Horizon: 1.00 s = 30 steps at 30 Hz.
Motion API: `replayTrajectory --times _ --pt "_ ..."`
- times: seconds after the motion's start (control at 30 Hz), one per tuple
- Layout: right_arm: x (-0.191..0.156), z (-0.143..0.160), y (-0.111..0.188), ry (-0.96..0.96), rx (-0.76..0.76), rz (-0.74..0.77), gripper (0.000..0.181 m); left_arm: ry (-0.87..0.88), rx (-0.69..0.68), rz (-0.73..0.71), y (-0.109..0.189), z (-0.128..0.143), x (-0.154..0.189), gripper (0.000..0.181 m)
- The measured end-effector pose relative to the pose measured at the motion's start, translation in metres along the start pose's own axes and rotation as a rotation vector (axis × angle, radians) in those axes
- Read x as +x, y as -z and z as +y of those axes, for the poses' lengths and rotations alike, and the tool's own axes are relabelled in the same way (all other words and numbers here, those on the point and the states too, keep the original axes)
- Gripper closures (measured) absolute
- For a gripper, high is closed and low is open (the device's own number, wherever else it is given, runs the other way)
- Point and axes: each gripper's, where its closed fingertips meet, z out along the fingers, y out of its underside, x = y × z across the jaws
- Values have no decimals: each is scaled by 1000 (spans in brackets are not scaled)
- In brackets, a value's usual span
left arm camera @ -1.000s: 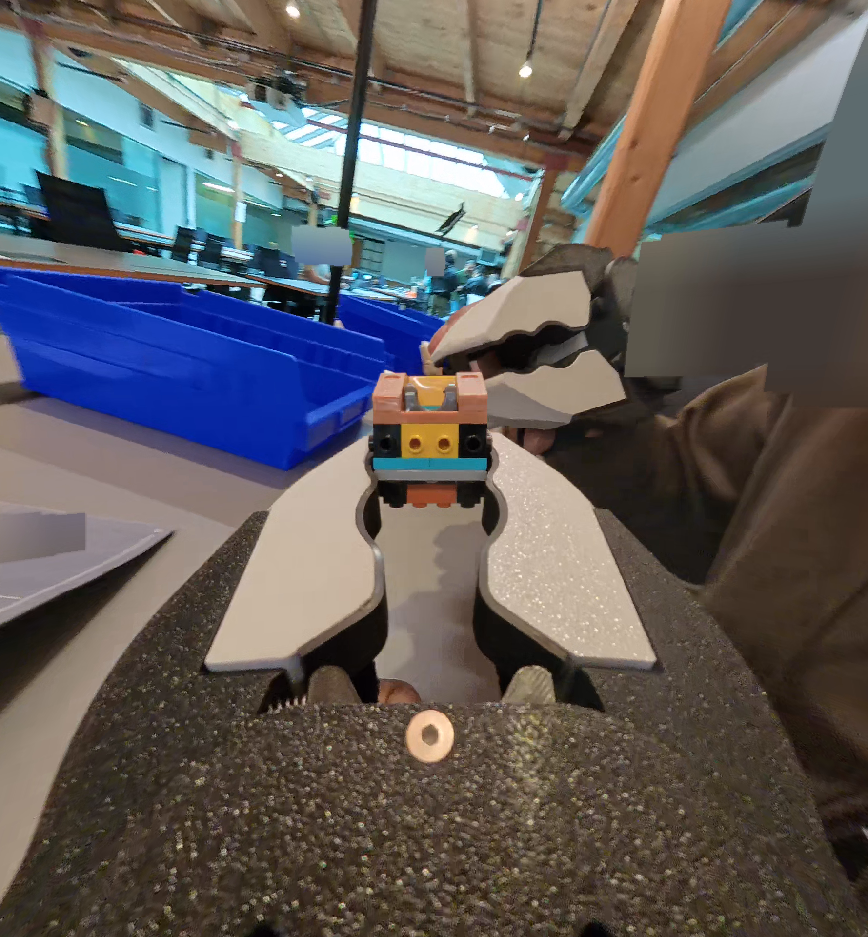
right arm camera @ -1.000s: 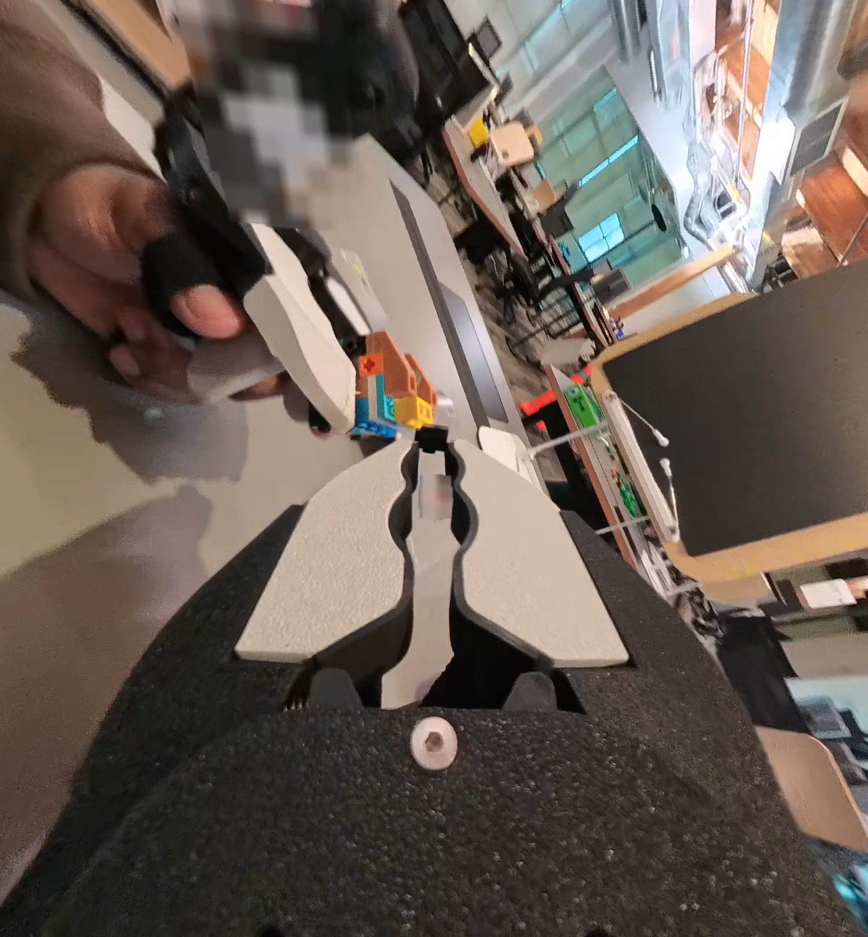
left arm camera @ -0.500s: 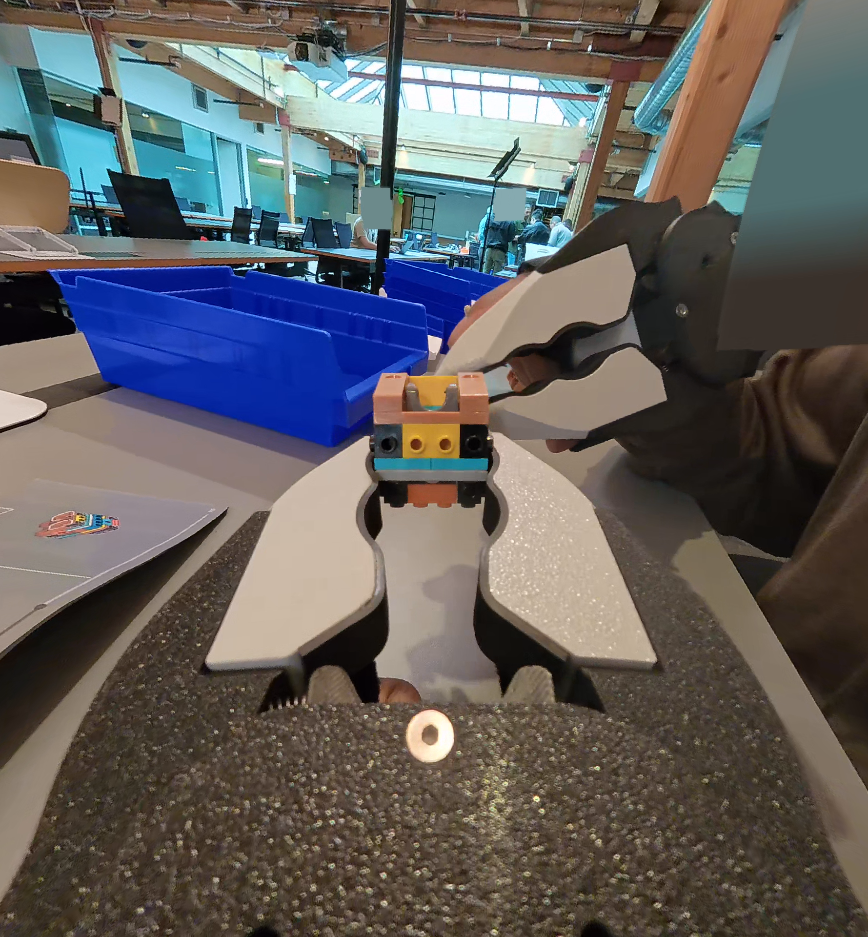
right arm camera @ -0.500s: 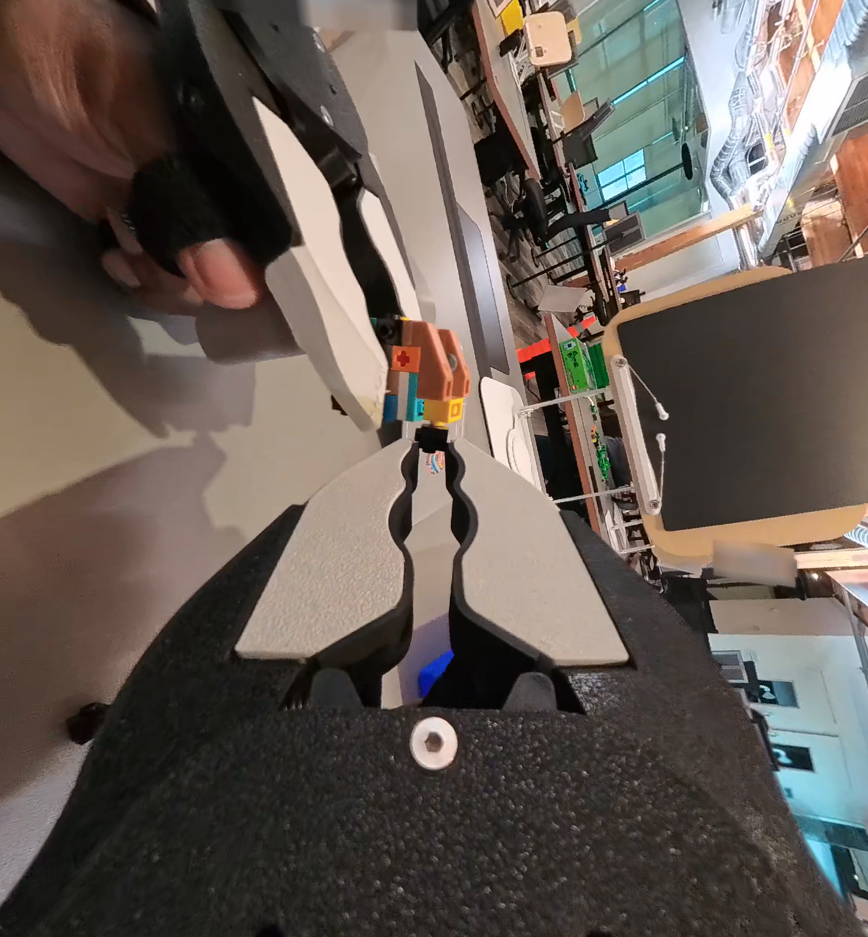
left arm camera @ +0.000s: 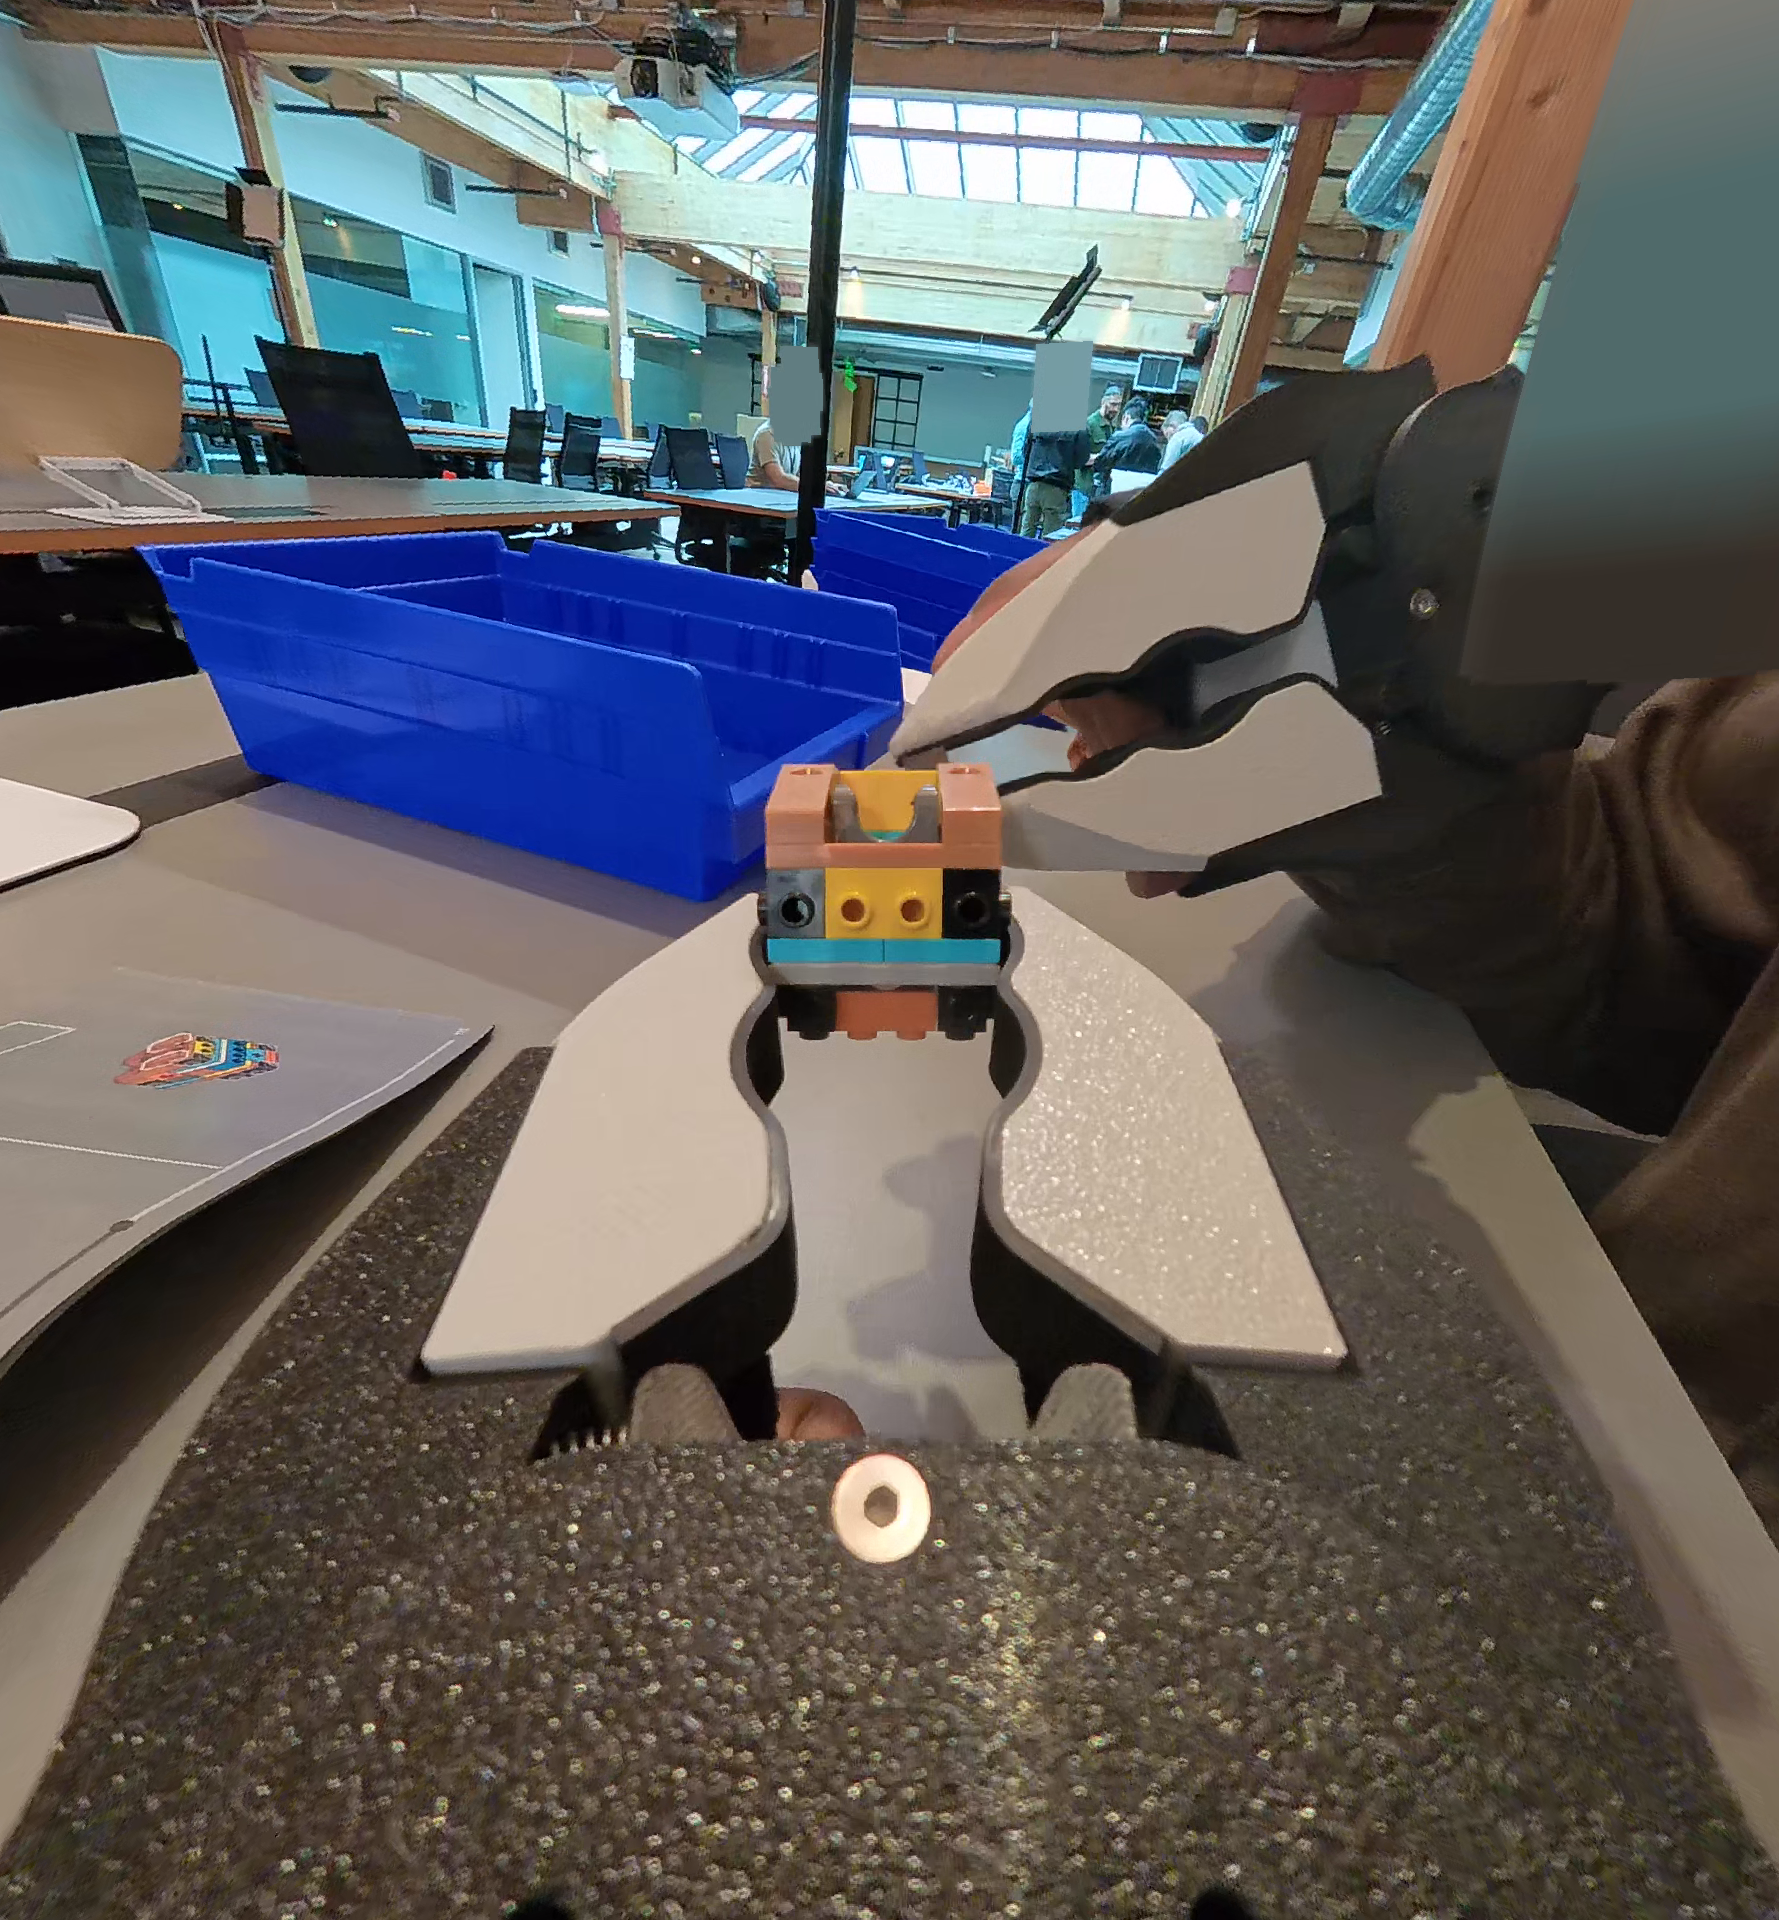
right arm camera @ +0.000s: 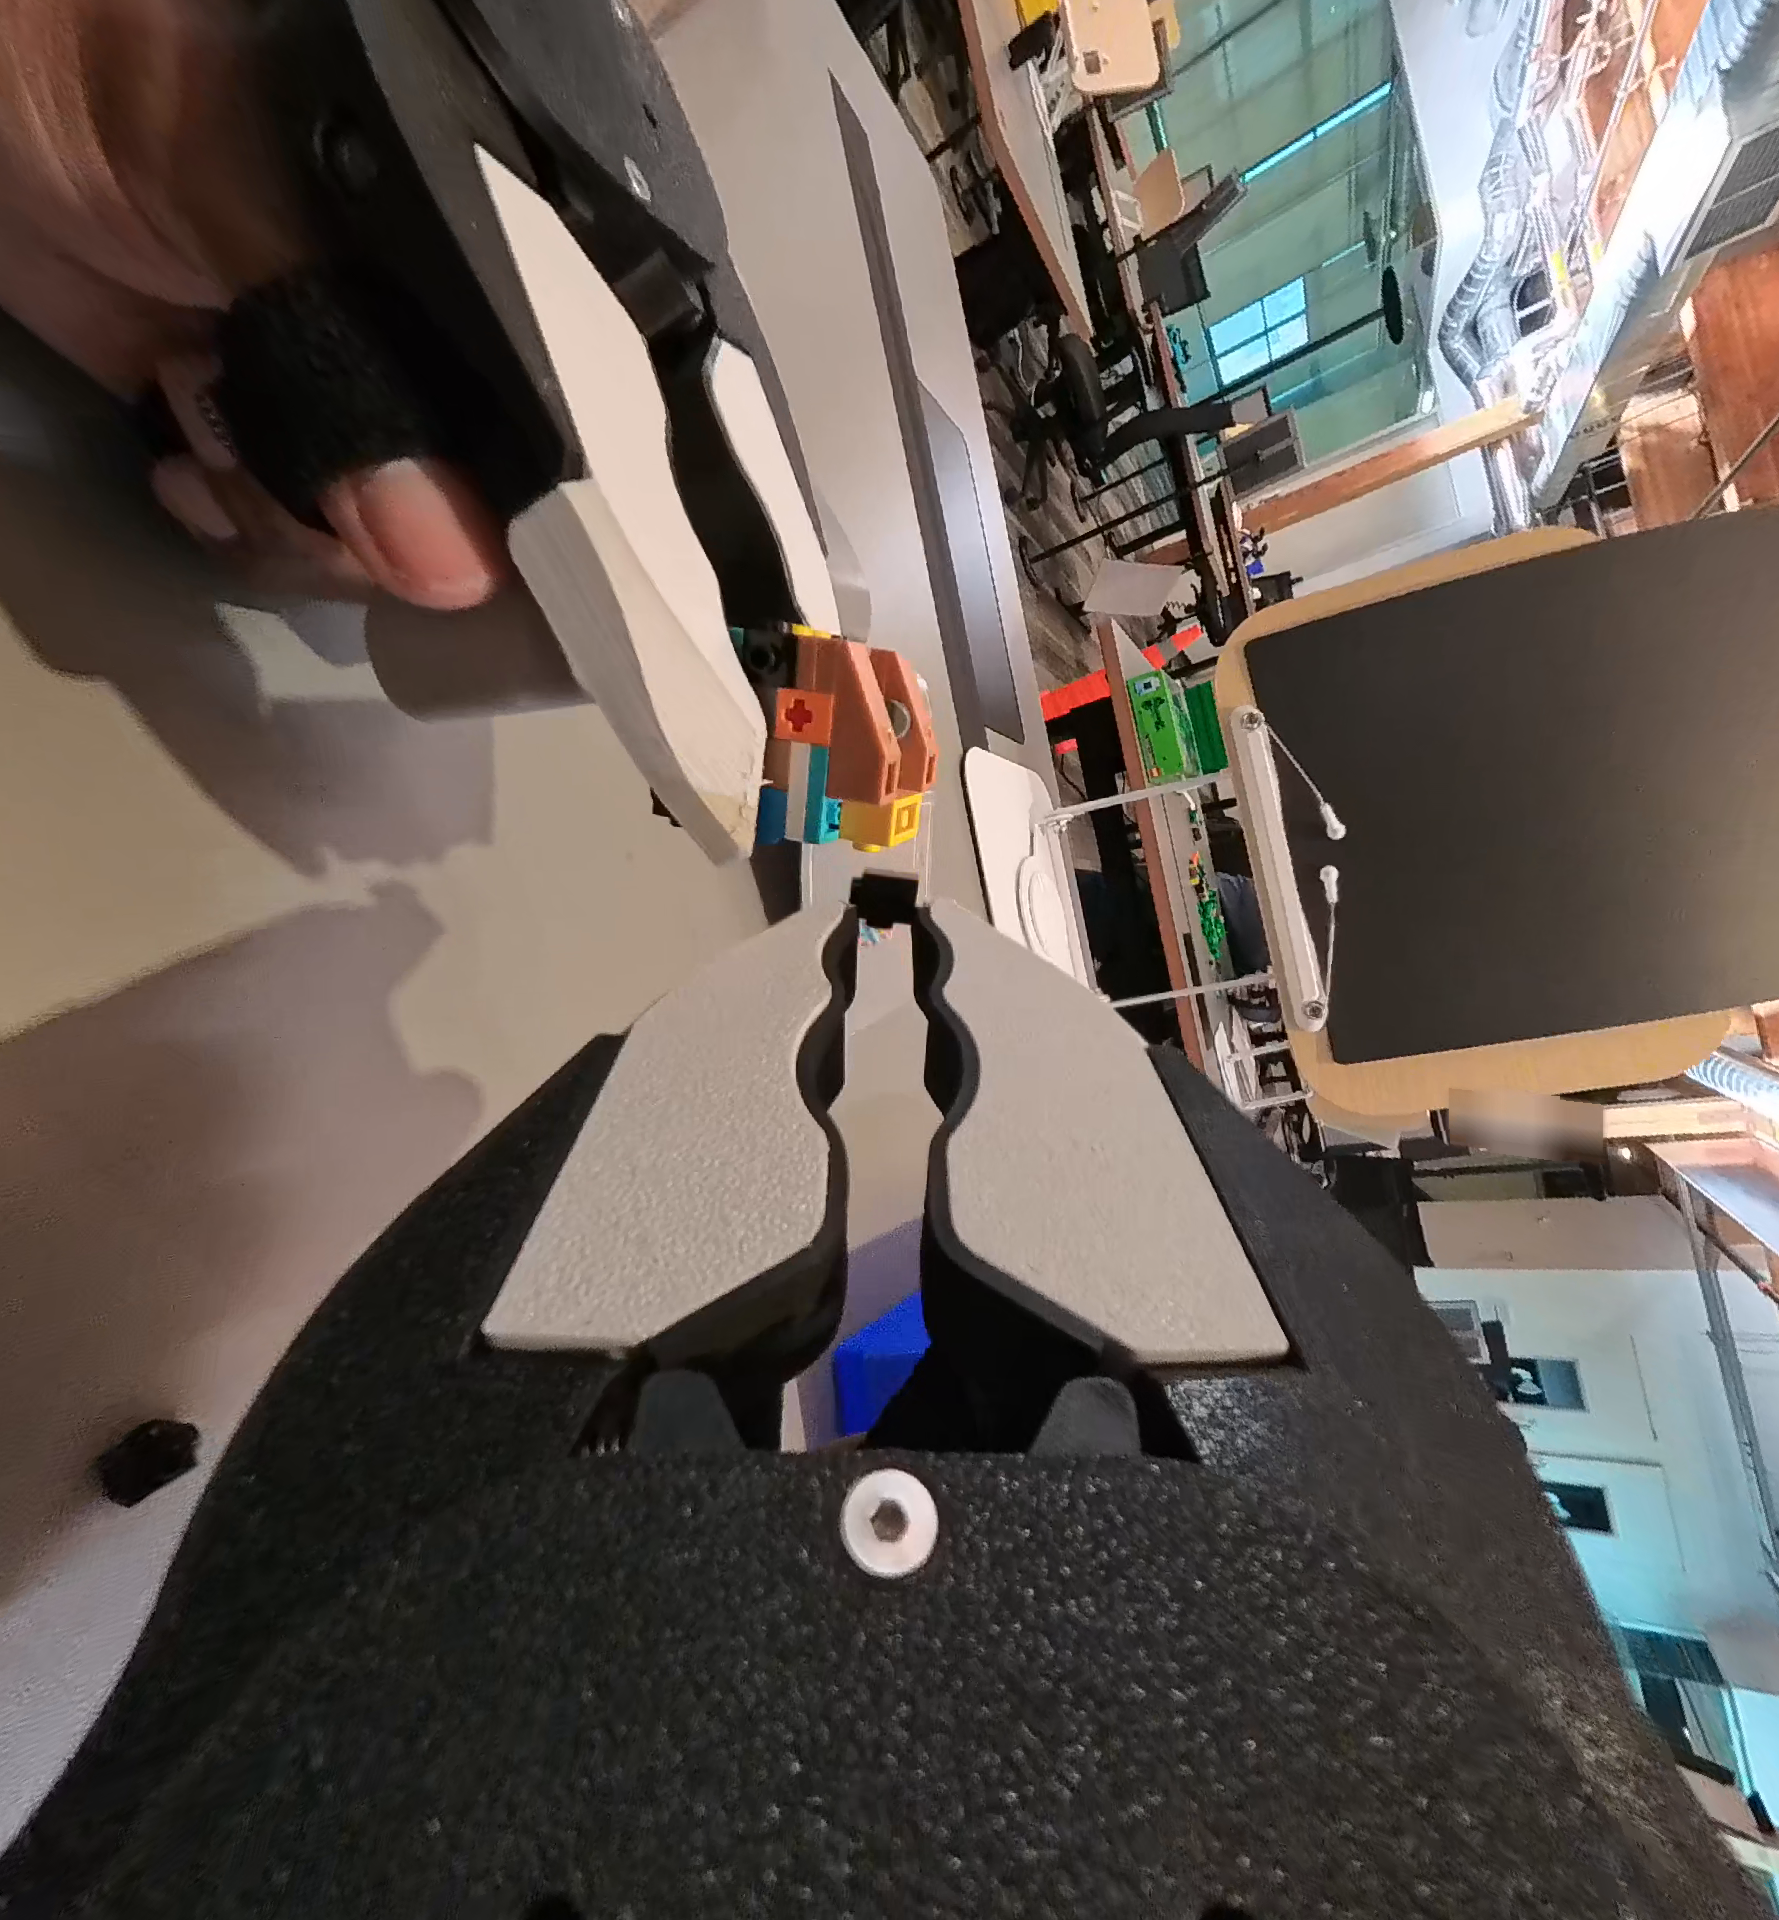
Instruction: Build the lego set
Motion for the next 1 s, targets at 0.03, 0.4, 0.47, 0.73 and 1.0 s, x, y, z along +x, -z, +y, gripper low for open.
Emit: replayTrajectory --times 0.03,0.4,0.47,0.73,1.0 --pt "-1 0 0 4 -1 -2 172 -5 -3 -1 0 0 0 144" --pt "-3 -8 2 16 36 -6 172 -5 -7 -4 0 1 -1 144" --pt "-4 -8 2 23 38 -6 172 -8 -10 -3 0 1 0 144" --pt "-5 -12 3 43 53 -3 171 -30 -29 -16 -1 3 0 144" --pt "-6 -12 3 67 59 0 171 -29 -29 -11 -1 4 1 144"
